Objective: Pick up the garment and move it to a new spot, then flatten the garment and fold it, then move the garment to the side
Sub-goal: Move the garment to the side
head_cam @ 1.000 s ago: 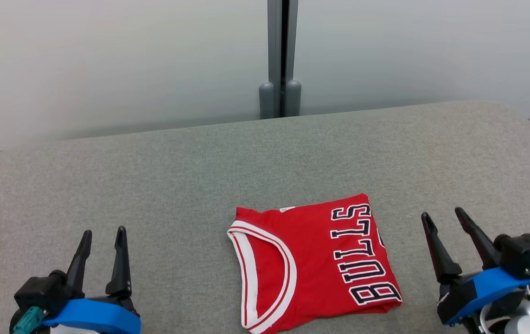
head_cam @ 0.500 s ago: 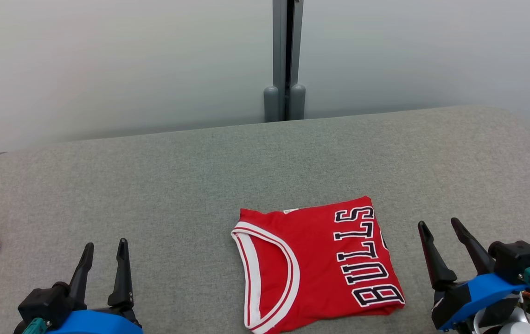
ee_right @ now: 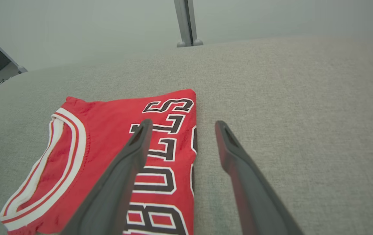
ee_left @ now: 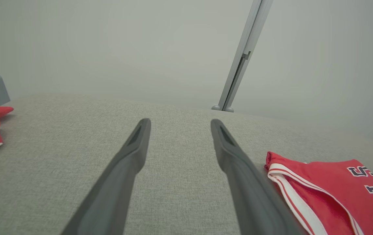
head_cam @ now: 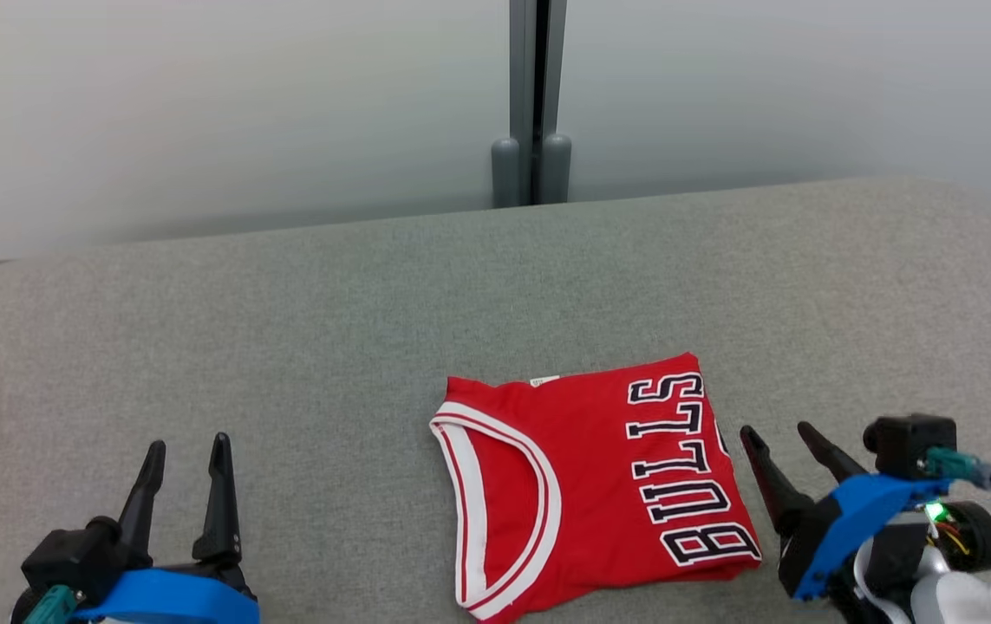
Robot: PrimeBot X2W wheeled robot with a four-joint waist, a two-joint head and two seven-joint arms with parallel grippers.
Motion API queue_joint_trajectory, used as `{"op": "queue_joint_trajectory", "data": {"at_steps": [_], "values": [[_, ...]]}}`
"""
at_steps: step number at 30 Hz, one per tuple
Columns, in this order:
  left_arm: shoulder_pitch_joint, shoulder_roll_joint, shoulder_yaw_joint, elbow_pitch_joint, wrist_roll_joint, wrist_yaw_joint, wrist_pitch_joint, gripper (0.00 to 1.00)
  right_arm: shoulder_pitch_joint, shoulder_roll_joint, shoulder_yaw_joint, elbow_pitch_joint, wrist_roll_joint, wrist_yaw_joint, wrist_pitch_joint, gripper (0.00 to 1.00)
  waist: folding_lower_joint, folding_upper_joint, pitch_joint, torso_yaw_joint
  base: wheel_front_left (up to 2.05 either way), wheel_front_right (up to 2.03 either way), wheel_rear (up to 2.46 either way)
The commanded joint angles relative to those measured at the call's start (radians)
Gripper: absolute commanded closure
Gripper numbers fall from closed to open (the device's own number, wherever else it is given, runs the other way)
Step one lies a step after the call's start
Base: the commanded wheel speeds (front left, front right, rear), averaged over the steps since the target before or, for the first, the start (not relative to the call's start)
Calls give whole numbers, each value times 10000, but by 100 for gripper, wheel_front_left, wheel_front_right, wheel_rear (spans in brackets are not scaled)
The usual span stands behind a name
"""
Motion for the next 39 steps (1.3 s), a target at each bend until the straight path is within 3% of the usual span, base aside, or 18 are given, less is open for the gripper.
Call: {"op": "queue_joint_trajectory", "data": {"at_steps": [1,9,17,18,19,24,31,34,39], "values": [[-242,69,18,-71,82,-50,-45,0,-291,41,-107,106,-23,2,269,0,1,-1,167,83,0,0,0],[-1027,74,-214,-276,275,-158,-41,0,-1718,316,-591,1666,-462,3,2311,0,1,-1,1431,561,0,0,0],[-1464,-25,-244,-89,350,-233,-42,0,-1910,474,184,2823,-50,18,3404,0,1,-1,1785,798,0,0,0],[-1467,-28,-223,-77,348,-234,-44,0,-1899,499,329,2836,-15,31,3514,31,1,-1,1785,786,0,0,0],[-1461,-31,-202,-64,351,-236,-42,0,-1917,446,480,2778,0,52,3512,100,1,-1,1784,769,0,0,0],[-1481,7,-81,-172,375,-216,-43,0,-2482,-444,1489,2014,172,14,3128,100,1,-1,1902,430,0,0,0],[-1675,223,254,-735,518,-115,-36,0,-4513,-2445,3805,1033,819,-1,3222,100,1,-1,2660,-795,0,0,0],[-1834,400,362,-1015,587,-71,-35,0,-5460,-3342,4226,935,1041,-3,3160,100,1,-1,3073,-1433,0,0,0],[-2244,782,472,-1549,760,-18,141,0,-6558,-4536,3999,1460,1183,0,2434,100,1,-1,3817,-2253,0,0,0]]}}
